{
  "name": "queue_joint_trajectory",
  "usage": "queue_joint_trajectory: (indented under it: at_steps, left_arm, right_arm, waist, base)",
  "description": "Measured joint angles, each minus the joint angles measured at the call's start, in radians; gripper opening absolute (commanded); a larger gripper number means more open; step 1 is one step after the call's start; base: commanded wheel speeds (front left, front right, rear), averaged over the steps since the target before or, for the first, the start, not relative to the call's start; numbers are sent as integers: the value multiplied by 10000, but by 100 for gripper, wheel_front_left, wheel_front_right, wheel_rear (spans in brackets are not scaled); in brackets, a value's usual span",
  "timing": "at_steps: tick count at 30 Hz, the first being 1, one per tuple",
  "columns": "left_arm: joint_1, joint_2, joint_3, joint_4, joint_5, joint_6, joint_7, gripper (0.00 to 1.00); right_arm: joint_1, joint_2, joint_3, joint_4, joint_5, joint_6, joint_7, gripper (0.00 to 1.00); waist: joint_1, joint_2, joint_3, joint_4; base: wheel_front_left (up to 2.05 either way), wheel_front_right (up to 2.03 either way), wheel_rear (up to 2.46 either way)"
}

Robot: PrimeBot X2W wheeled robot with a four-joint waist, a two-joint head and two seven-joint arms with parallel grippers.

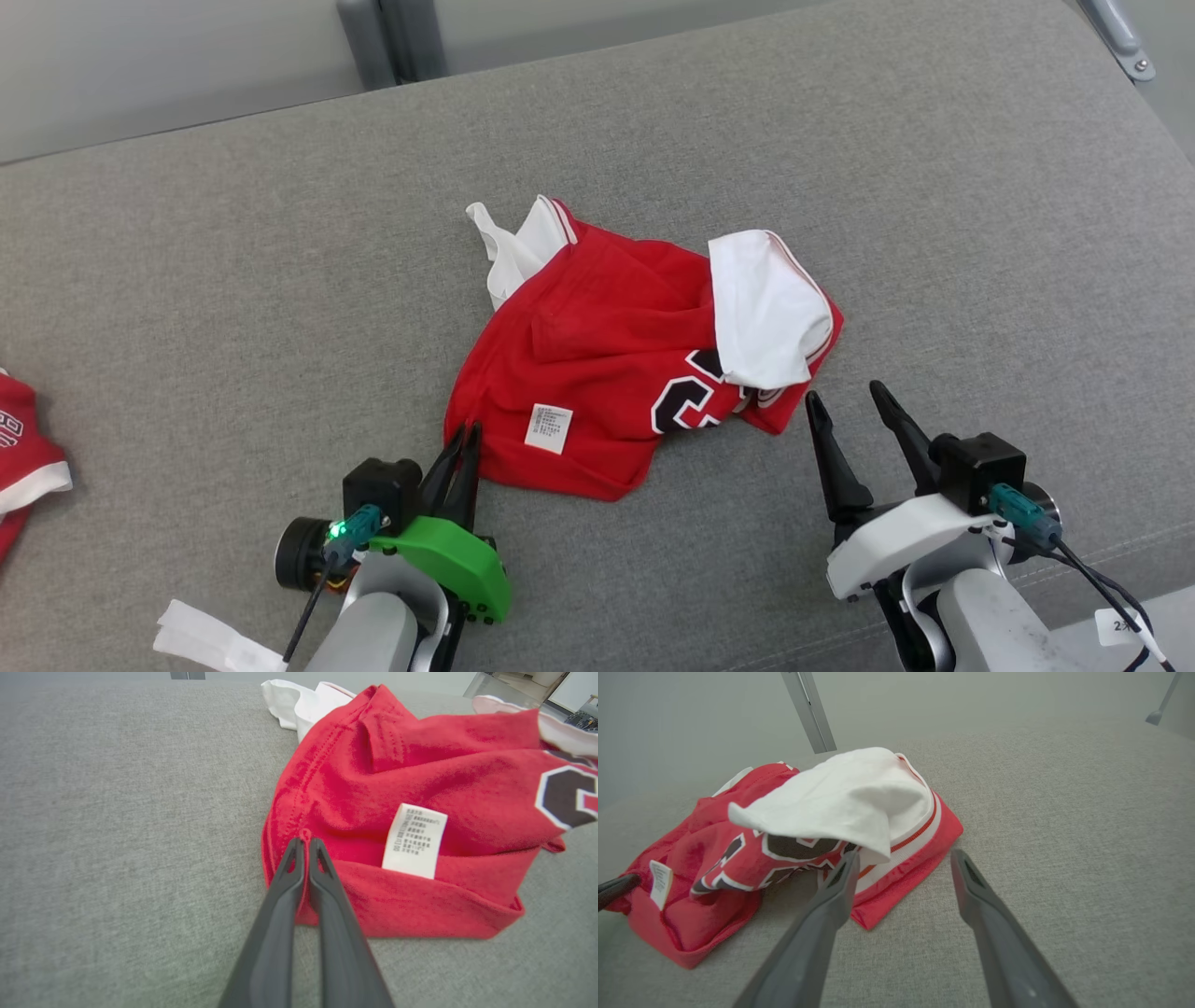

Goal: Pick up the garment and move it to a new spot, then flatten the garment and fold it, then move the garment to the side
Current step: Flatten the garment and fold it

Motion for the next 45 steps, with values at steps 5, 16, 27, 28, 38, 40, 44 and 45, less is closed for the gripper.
queue_joint_trajectory:
  at_steps: [5,16,27,28,38,40,44,45]
  left_arm:
    - [-36,0,-117,-736,332,-217,-2,0]
    - [-2527,0,-1981,-2286,-121,-750,-2,0]
    - [-6379,-8,-1935,-3223,-1175,263,-2,0]
    - [-6539,-8,-1825,-3308,-1260,439,-2,0]
    - [-4817,293,826,-2075,-180,830,-6,0]
    - [-3760,445,1392,-1904,27,681,-4,0]
    - [-1639,397,2644,-1779,387,495,-2,0]
    - [-1244,370,2951,-1814,523,437,-2,0]
  right_arm:
    - [-4,0,71,67,117,0,0,100]
    - [263,-4,21,274,451,0,0,100]
    - [334,-2,186,240,780,-2,0,100]
    - [330,2,165,234,788,-2,0,100]
    - [-9,-2,-8,23,968,-2,0,100]
    - [-20,6,-40,0,945,-2,2,100]
    - [-75,2,-171,10,673,-2,0,100]
    - [-100,4,-215,15,591,-2,0,100]
  waist:
    - [0,0,-245,30]
    - [0,0,-821,-451]
    - [0,0,-682,-960]
    - [0,0,-647,-953]
    - [0,0,-157,-440]
    - [0,0,-70,-289]
    - [0,0,58,59]
    - [0,0,82,151]
  base:
    - [0,0,0]
    - [0,0,0]
    - [0,0,0]
    - [0,0,0]
    - [0,0,0]
    - [0,0,0]
    - [0,0,0]
    - [0,0,0]
